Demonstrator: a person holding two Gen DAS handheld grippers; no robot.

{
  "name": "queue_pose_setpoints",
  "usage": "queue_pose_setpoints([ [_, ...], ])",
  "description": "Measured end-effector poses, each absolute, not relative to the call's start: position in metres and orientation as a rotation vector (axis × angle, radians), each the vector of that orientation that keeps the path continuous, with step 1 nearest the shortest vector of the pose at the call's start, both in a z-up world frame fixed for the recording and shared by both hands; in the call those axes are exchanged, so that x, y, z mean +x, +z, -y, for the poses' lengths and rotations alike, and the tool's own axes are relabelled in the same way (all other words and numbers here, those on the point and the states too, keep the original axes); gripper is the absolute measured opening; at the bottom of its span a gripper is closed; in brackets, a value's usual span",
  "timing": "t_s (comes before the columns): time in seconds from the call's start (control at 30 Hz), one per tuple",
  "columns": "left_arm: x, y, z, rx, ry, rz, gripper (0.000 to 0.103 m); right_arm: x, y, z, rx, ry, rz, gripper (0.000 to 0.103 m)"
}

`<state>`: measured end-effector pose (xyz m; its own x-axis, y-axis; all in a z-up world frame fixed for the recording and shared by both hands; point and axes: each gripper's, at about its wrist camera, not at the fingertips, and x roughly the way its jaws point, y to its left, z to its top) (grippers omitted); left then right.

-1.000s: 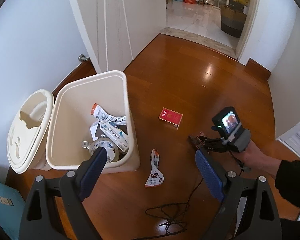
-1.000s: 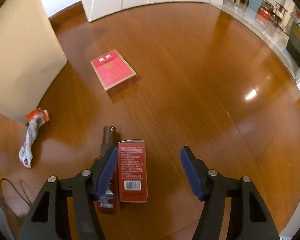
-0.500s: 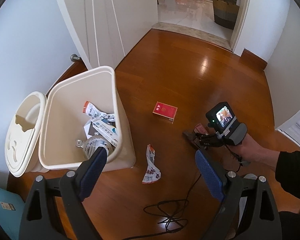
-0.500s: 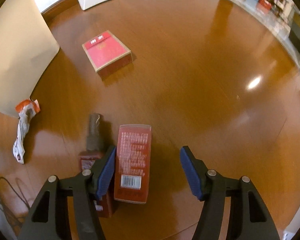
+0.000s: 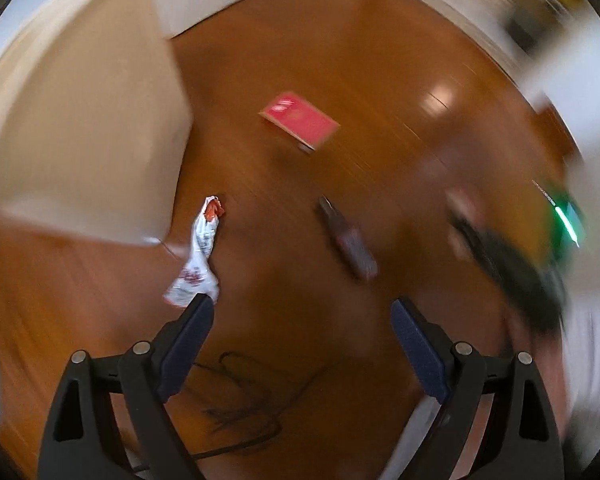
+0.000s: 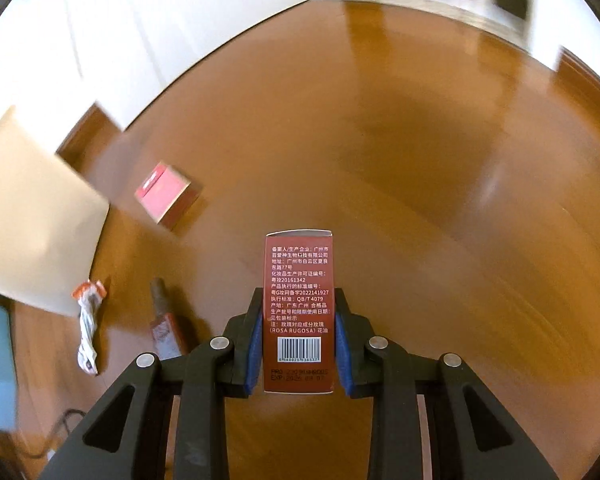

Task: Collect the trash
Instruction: 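Grasp the brown spray bottle with the left tool, then drop the brown spray bottle into the wastebasket with the left tool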

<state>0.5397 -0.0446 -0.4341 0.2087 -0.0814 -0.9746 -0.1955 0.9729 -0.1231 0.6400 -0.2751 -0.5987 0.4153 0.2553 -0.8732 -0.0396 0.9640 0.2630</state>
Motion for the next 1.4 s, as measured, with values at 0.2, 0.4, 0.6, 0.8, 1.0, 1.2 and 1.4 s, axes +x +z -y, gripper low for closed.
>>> queue_pose_setpoints([
  [0.2, 0.567, -0.526, 0.082, -0.368, 0.215, -1.400, 0.091, 0.619, -0.601, 0.307, 0.239, 0.163, -1.132, 0.031],
  [0.4, 0.575, -0.560, 0.091, -0.378, 0.283, -1.380, 0.077, 0.605, -0.609, 0.319, 0.280, 0.154, -1.154, 0.032],
  [0.6, 0.572, -0.578, 0.099, -0.344, 0.278, -1.419, 0.040, 0.602, -0.604, 0.323, 0.274, 0.156, -1.141, 0.032],
  [0.8, 0.564, -0.554, 0.094, -0.280, 0.177, -1.390, 0.030, 0.603, -0.599, 0.323, 0.282, 0.147, -1.127, 0.032],
  [1.0, 0.538, -0.424, 0.067, -0.176, 0.003, -1.204, 0.030, 0.605, -0.585, 0.313, 0.314, 0.166, -1.095, 0.032],
  [1.2, 0.537, -0.280, -0.009, -0.036, 0.036, -0.999, 0.030, 0.607, -0.559, 0.276, 0.318, 0.241, -1.046, 0.032],
  [1.4, 0.540, -0.274, -0.101, -0.013, 0.268, -1.001, 0.030, 0.602, -0.550, 0.239, 0.280, 0.330, -1.042, 0.032],
])
